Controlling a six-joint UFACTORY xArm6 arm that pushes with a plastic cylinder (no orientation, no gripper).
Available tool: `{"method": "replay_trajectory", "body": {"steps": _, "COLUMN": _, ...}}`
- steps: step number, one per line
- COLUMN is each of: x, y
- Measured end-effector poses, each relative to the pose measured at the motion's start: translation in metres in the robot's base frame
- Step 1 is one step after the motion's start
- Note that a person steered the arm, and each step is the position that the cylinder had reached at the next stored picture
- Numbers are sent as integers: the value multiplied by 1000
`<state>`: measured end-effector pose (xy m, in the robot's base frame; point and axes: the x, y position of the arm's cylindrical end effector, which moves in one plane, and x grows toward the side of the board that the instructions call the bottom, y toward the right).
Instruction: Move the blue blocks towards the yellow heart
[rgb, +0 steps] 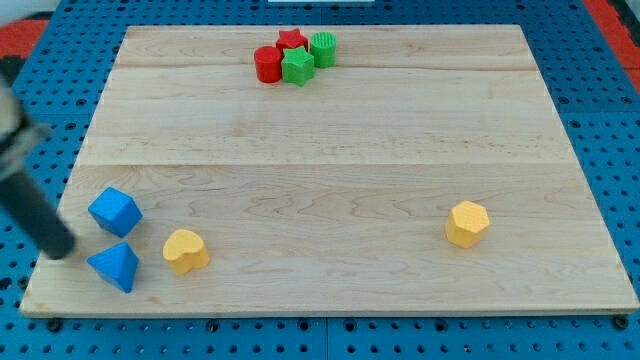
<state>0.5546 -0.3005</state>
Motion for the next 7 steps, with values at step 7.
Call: {"method": "replay_trajectory", "body": {"steps": 7, "x": 63, "y": 71}}
